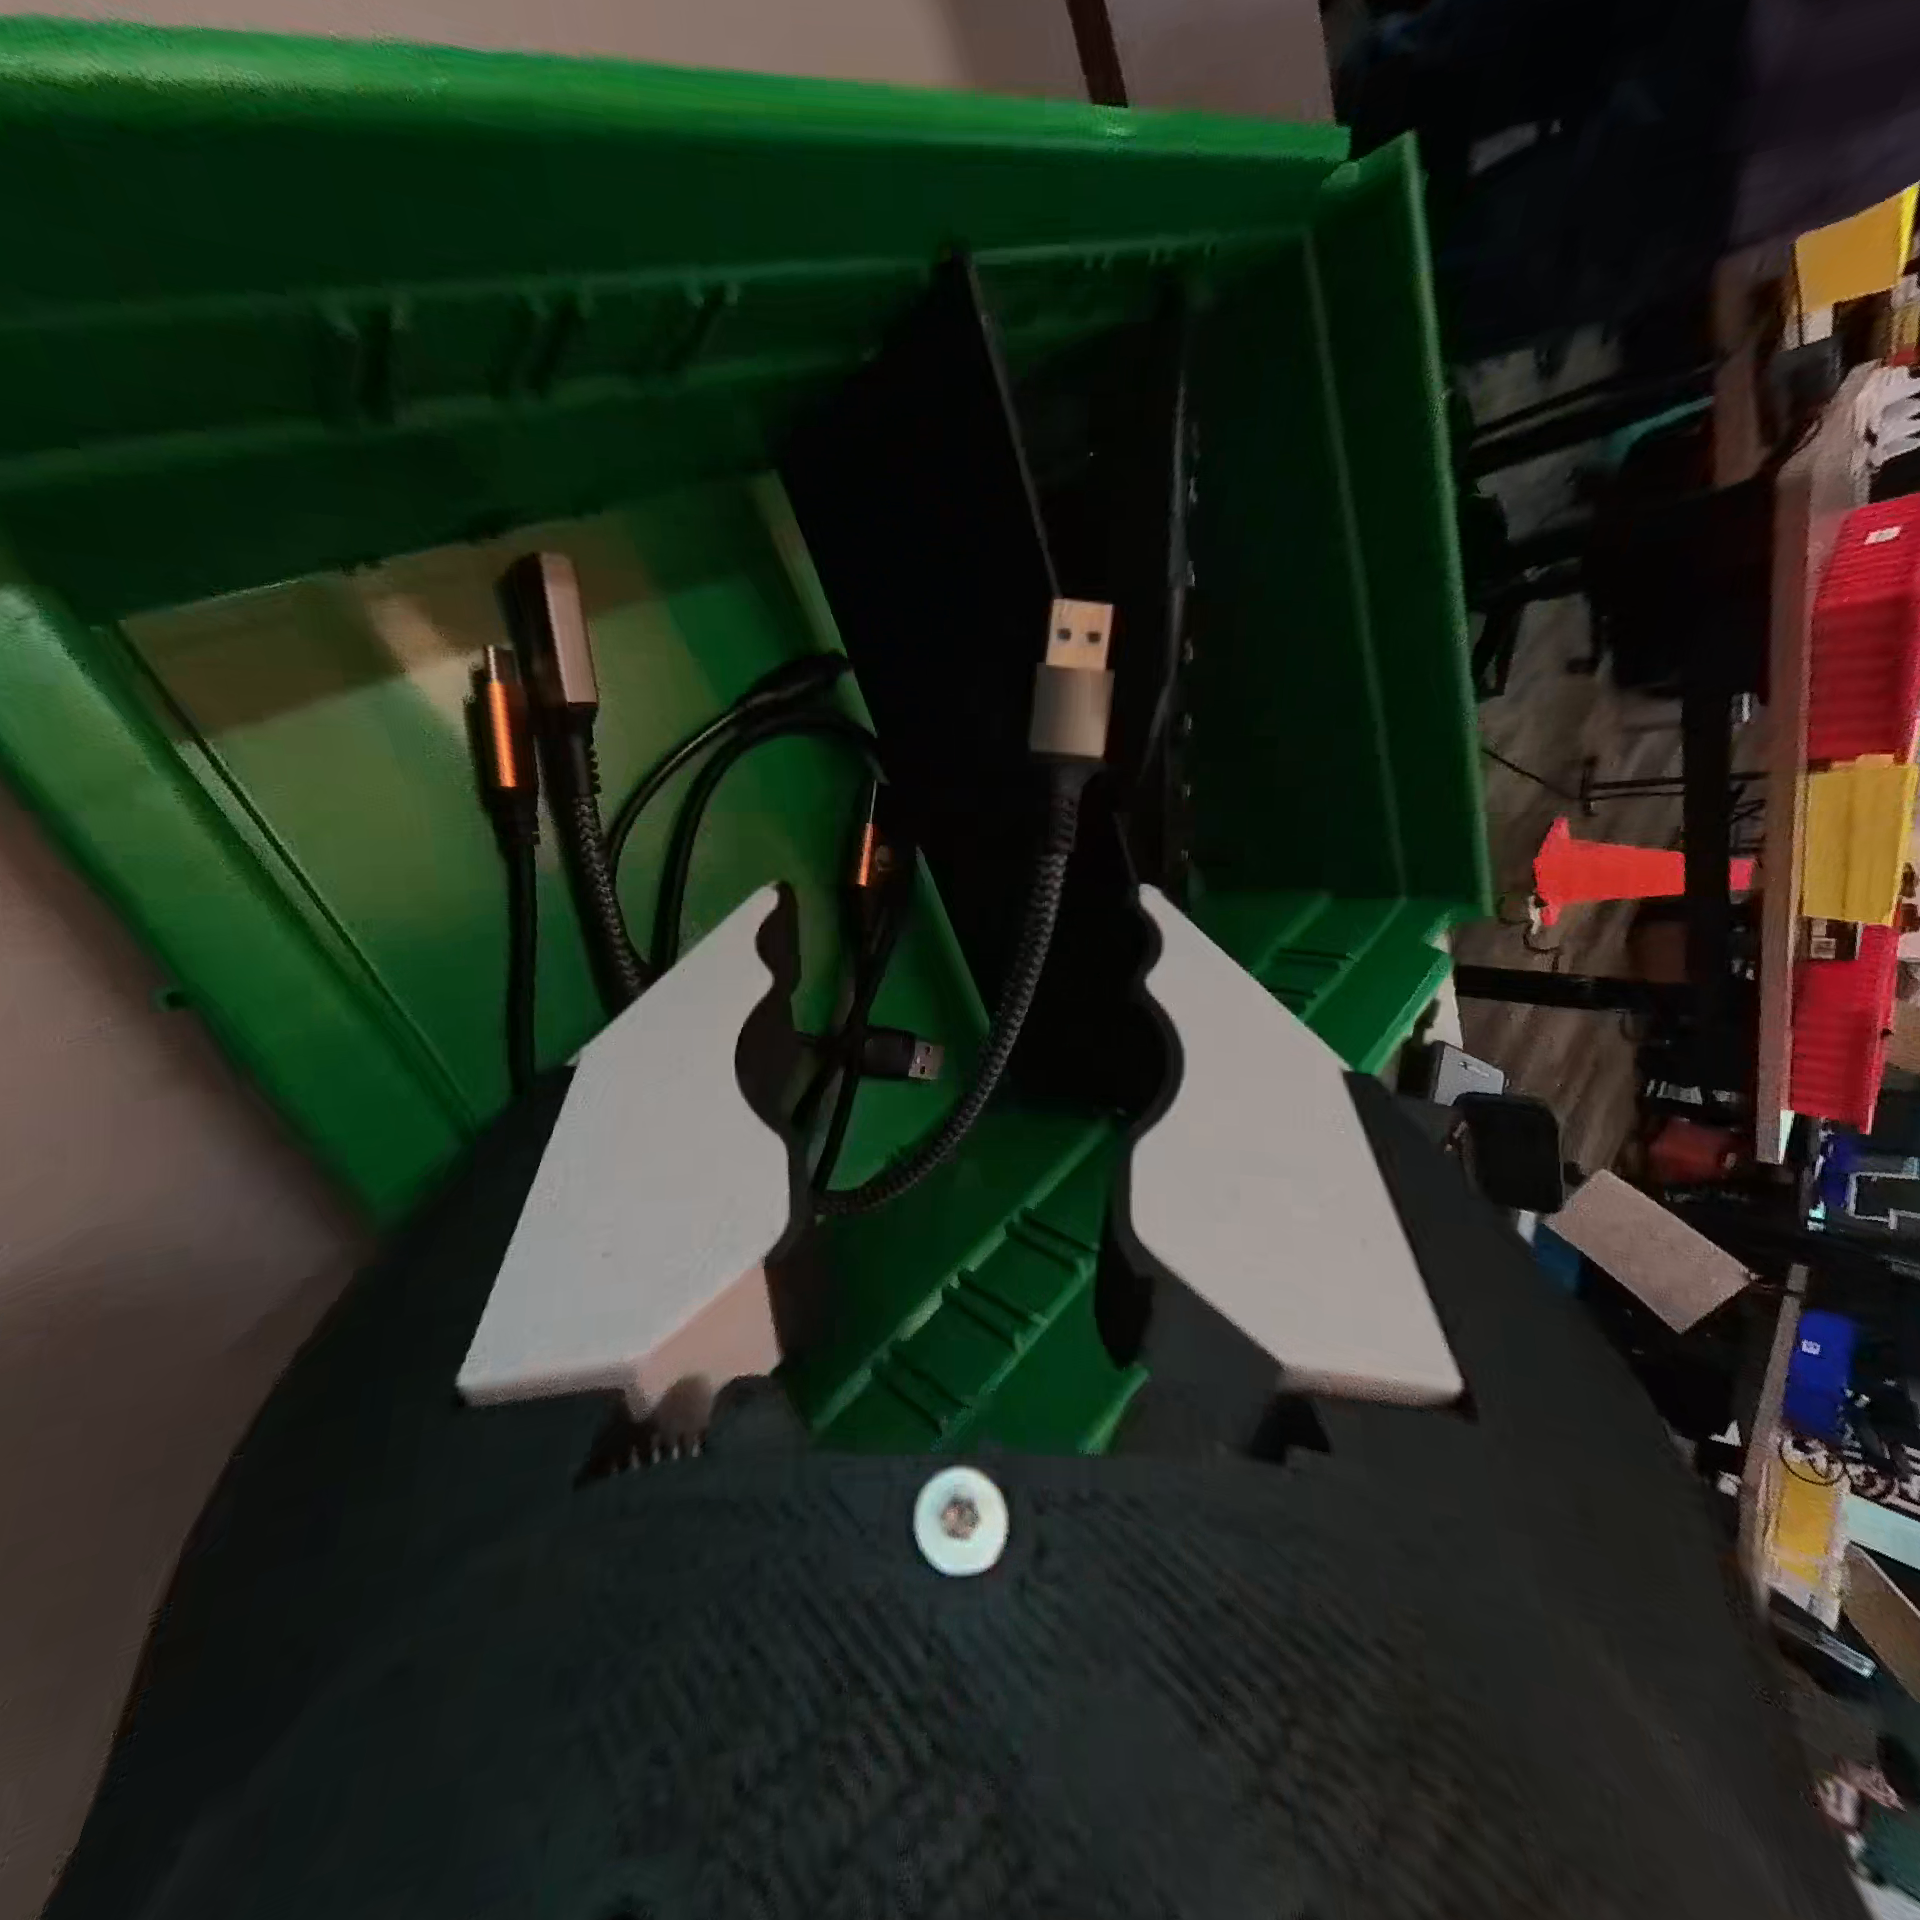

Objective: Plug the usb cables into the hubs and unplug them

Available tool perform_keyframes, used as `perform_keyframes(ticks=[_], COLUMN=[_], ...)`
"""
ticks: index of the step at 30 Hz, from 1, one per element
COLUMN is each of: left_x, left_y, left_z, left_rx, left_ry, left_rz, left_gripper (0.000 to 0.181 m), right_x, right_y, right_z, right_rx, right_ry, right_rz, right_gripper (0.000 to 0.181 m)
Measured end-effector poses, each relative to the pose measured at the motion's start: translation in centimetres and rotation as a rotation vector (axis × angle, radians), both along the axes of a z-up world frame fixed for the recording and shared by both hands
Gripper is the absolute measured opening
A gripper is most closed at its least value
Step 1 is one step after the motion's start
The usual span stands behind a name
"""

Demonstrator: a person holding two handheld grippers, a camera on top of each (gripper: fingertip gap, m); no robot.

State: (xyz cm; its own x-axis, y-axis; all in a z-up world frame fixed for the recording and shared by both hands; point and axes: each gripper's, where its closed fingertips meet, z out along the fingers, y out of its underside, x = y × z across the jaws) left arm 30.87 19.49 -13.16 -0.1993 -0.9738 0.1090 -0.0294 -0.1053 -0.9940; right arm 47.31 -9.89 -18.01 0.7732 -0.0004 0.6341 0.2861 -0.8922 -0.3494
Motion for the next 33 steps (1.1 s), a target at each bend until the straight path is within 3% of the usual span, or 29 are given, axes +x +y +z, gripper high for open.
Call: perform_keyframes(ticks=[4,8,13,15,19,23,28,33], left_x=[0.0,-0.5,-4.0,-6.3,-9.0,-9.8,-9.7,-9.8], left_y=[-1.3,-3.5,-7.8,-9.1,-10.9,-12.4,-12.9,-13.1], left_z=[0.0,0.1,1.8,2.2,1.5,0.9,0.6,0.6], left_rx=[0.005,0.011,0.002,-0.012,0.027,0.043,0.054,0.055], left_ry=[0.000,-0.008,-0.088,-0.110,-0.067,-0.035,-0.024,-0.041], left_rz=[-0.078,-0.225,-0.618,-0.791,-0.993,-1.067,-1.068,-1.078], left_gripper=[0.045,0.045,0.045,0.045,0.045,0.044,0.044,0.044], right_x=[-1.5,-6.7,-17.0,-20.0,-23.8,-25.8,-26.1,-26.1], right_y=[1.1,5.7,13.2,14.8,16.2,16.3,16.1,16.2], right_z=[4.1,7.6,8.0,7.8,7.5,6.8,5.9,5.8], right_rx=[0.176,0.470,0.781,0.850,0.903,0.860,0.831,0.813], right_ry=[0.025,0.102,0.419,0.556,0.693,0.713,0.670,0.621], right_rz=[-0.004,0.116,0.385,0.472,0.613,0.672,0.666,0.654], right_gripper=[0.063,0.067,0.081,0.083,0.075,0.067,0.052,0.052])
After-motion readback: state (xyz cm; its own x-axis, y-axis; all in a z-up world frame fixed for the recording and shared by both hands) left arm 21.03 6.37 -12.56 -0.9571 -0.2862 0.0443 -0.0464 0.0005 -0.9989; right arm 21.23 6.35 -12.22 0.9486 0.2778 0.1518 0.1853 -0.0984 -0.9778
